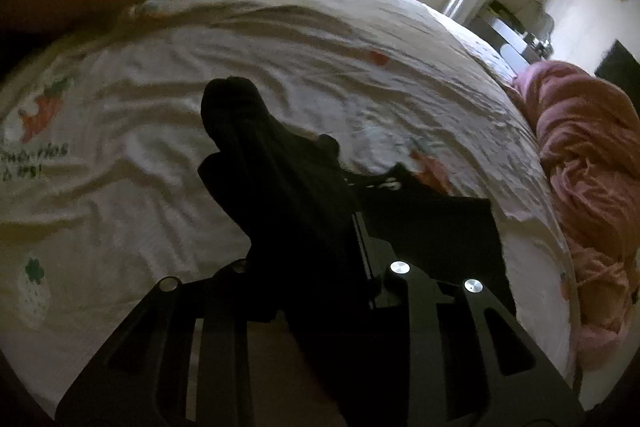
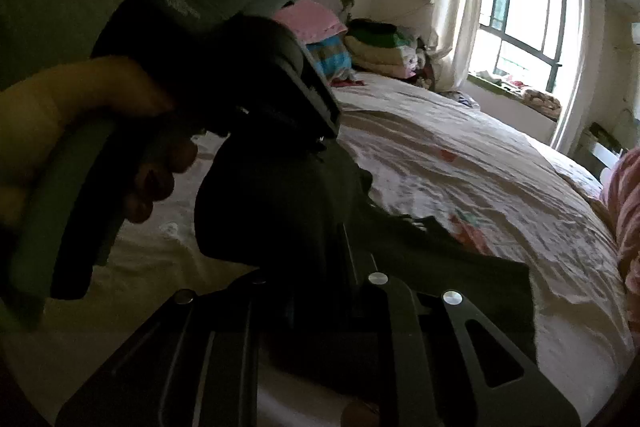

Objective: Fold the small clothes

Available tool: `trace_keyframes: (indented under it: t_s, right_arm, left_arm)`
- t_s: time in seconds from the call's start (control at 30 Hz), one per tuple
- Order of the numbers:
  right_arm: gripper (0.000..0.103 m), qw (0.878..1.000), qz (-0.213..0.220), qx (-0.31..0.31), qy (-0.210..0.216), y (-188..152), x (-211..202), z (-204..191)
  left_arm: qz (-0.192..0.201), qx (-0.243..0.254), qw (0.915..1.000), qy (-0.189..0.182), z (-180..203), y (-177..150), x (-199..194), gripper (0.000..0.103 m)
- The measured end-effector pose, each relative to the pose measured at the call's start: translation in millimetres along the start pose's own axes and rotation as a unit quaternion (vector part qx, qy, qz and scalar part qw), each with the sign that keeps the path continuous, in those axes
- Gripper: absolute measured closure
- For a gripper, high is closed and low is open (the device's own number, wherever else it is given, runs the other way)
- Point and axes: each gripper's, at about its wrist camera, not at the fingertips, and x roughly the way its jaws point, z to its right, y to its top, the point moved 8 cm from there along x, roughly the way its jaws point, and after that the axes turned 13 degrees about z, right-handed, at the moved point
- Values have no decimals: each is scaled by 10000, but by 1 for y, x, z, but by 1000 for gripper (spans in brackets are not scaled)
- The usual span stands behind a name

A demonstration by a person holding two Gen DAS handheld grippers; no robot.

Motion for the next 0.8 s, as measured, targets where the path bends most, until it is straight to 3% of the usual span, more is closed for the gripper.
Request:
trace_keyframes:
  t_s: [0.33, 0.8]
  right_arm:
    - [89, 9980, 224, 458, -369, -5, -36, 52]
    - [89, 9923, 63, 1061, -637, -36, -59, 104]
  left_arm:
    - [44, 447, 9989, -155, 69, 4, -1, 82]
    - [-214, 848, 9957, -290, 132, -18, 24, 82]
